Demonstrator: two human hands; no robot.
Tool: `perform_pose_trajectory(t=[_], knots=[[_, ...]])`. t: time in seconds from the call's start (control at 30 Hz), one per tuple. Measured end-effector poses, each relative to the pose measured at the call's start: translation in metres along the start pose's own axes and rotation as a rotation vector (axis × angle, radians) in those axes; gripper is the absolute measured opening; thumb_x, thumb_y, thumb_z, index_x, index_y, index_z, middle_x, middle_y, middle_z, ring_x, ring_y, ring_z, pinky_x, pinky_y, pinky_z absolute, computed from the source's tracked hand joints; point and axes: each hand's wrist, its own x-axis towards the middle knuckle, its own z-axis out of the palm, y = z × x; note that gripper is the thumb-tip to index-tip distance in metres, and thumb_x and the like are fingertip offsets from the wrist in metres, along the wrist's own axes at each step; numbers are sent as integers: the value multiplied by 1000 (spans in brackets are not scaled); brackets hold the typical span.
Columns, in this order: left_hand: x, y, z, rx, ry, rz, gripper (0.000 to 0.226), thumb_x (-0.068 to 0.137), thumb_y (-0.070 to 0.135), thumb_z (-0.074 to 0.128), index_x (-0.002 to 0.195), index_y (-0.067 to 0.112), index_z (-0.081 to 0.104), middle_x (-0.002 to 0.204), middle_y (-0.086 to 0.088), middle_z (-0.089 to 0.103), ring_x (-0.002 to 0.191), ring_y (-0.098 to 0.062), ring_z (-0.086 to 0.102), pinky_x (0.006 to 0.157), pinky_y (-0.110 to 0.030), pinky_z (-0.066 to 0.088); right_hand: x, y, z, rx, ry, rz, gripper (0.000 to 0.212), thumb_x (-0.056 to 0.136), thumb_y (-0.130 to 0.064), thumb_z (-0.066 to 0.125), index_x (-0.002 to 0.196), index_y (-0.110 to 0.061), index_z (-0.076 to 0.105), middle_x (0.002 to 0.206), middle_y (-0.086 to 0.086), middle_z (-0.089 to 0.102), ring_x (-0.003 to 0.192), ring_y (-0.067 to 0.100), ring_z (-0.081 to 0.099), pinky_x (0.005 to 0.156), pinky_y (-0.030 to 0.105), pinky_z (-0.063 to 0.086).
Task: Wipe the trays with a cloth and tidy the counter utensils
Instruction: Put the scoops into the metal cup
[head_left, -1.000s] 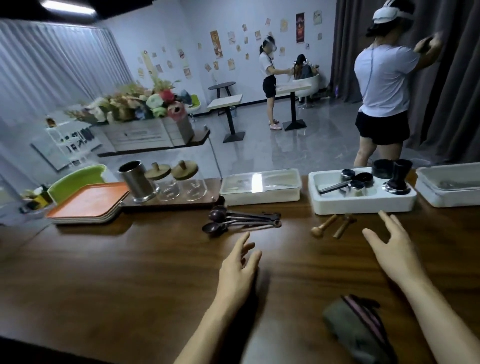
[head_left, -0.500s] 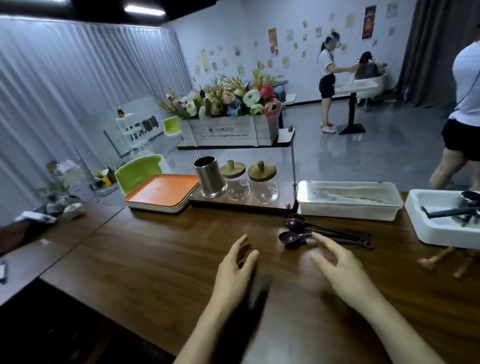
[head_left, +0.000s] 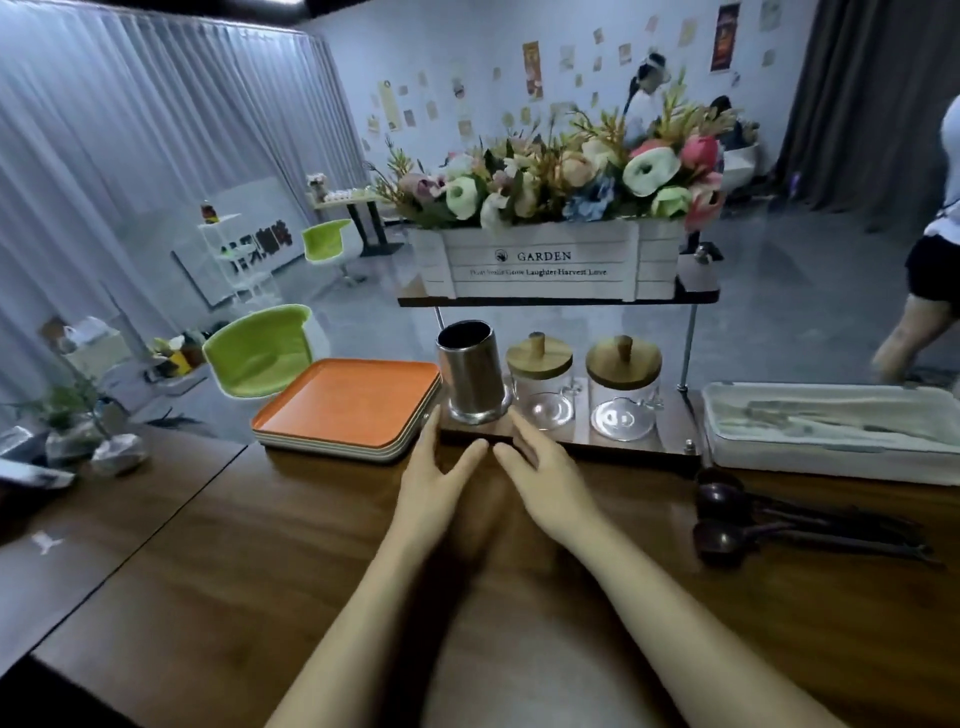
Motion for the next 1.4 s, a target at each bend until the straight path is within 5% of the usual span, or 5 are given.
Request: perform_pose_trajectory(t=[0.3,0.47,0.9,1.17,1.4], knots=[[116,-30,-27,-104,-166,13,106,85,53,77,164,22,14,159,9,31,148,-6,29,119,-27,27,98,1,56,-173,98,114,69,105,-16,41,160,-25,1,167,-4,1,153,15,4,124,34,10],[144,-33,-17,-200,-231,54,98,93,30,75,163,32,7,131,47,43,121,27,43,99,-4,36,117,5,61,-178,146,162,81,102,-23,47,155,-40,-11,159,1,26,143,24,30,121,46,24],[88,-17,-31,-218,-95,131,74,99,17,65,161,30,25,147,14,53,128,12,51,102,-8,41,76,-5,52,-17,46,71,65,100,-18,50,157,-37,23,157,-14,36,141,-2,34,120,27,27],[-19,-8,4,-102,-63,124,79,86,48,67,155,52,29,124,46,55,122,14,54,101,-13,44,-34,5,-2,68,78,49,57,102,-10,53,153,-26,33,149,-17,44,131,-14,40,100,1,31],[-124,20,66,-33,-39,86,81,86,65,66,155,56,25,131,20,59,120,5,60,102,-23,46,-136,17,-79,59,64,34,51,99,-8,57,145,-26,43,136,-24,51,124,-18,45,96,0,33]])
